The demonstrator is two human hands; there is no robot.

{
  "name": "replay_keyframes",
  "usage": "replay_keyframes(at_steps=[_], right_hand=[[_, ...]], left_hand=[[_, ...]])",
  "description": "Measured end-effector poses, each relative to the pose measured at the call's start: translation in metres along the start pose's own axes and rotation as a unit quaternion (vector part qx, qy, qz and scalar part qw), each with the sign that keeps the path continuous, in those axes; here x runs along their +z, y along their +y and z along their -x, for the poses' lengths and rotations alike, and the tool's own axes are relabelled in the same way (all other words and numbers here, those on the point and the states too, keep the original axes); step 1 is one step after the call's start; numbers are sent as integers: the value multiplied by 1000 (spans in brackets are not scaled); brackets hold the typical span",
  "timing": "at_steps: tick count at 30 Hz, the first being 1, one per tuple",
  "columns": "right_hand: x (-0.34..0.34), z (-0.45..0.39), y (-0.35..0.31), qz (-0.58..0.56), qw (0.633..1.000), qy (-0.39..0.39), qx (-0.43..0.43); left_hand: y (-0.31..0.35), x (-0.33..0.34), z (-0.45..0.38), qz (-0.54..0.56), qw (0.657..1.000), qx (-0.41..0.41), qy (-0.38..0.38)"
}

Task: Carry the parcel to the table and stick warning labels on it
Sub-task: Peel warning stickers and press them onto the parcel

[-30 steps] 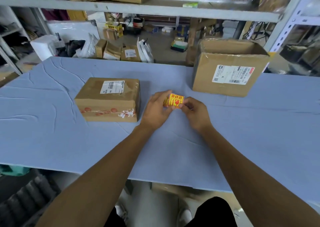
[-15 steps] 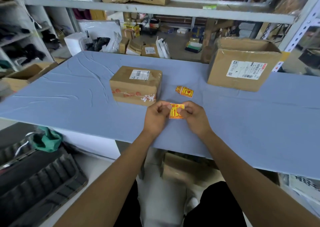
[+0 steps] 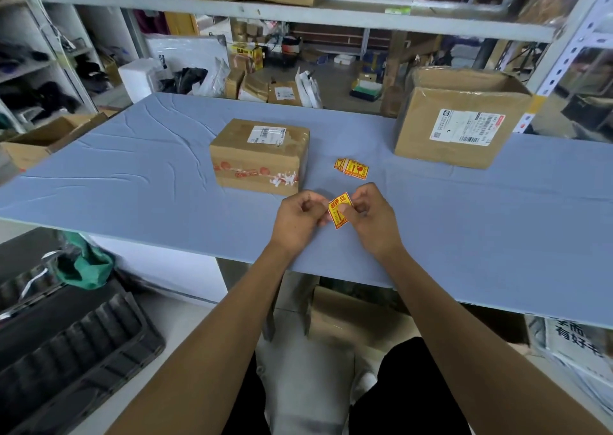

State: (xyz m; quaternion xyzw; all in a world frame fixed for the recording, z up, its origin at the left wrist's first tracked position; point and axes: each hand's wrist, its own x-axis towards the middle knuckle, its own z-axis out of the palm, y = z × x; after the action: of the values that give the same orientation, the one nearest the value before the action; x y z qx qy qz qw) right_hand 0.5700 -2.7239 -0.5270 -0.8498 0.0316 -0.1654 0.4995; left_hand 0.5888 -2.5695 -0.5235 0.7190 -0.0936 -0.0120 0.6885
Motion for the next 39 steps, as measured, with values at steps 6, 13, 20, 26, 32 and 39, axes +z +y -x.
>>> replay_keyframes(at_steps=[6, 13, 20, 26, 32, 39], right_hand=[[0, 2, -1, 34, 996, 23, -75], [-2, 7, -2, 9, 997, -20, -80], [-2, 8, -2, -16, 997, -18, -75], [-3, 9, -3, 3, 997, -25, -77], [-3, 10, -4, 2, 997, -26, -77], [-2, 9, -4, 17, 996, -28, -78]], left_hand=[[-5, 2, -2, -52, 999, 5, 4], [-4, 1, 0, -62, 998, 13, -9], [-8, -1, -2, -48, 999, 11, -11], [-10, 0, -2, -71, 997, 17, -1], [-14, -1, -4, -78, 997, 23, 8], [-12, 0, -4, -86, 996, 26, 6]])
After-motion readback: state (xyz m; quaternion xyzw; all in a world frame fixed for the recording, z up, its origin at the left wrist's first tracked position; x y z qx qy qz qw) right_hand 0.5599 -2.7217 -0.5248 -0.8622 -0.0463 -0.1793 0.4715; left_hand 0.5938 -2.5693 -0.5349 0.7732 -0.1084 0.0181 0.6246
